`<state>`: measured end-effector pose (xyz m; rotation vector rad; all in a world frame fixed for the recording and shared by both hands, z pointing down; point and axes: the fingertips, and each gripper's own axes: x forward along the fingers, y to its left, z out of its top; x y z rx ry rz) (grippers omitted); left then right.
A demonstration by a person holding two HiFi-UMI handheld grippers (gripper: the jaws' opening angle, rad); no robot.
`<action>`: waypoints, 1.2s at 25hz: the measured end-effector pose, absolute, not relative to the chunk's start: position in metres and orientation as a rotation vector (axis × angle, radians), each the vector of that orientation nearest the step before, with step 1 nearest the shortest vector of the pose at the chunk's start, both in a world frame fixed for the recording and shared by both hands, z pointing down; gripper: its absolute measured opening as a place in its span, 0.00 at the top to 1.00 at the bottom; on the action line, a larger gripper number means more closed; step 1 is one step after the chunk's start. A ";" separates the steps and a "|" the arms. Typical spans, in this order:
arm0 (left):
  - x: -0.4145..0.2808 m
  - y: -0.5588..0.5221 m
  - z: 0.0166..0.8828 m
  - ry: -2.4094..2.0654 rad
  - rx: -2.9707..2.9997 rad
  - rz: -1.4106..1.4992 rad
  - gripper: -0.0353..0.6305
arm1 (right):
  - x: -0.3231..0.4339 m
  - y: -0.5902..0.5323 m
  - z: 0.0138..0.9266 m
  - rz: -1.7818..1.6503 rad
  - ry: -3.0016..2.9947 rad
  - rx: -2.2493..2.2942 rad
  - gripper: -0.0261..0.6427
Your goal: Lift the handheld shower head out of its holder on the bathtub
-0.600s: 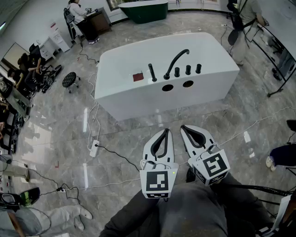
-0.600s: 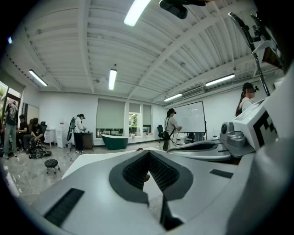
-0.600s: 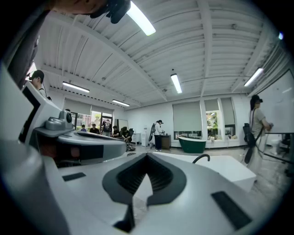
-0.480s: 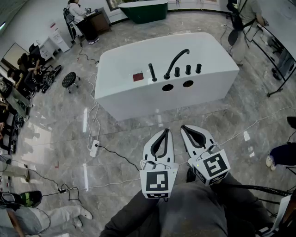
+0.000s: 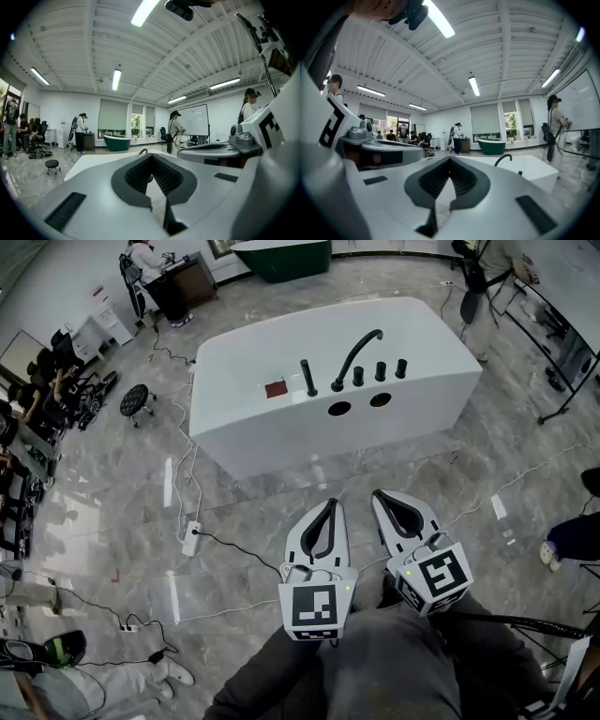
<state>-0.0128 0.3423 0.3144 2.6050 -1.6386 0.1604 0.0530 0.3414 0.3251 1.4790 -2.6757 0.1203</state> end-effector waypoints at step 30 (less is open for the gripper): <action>0.067 0.239 0.335 -1.755 2.444 0.358 0.94 | 0.133 0.221 0.353 0.340 -2.743 1.322 0.95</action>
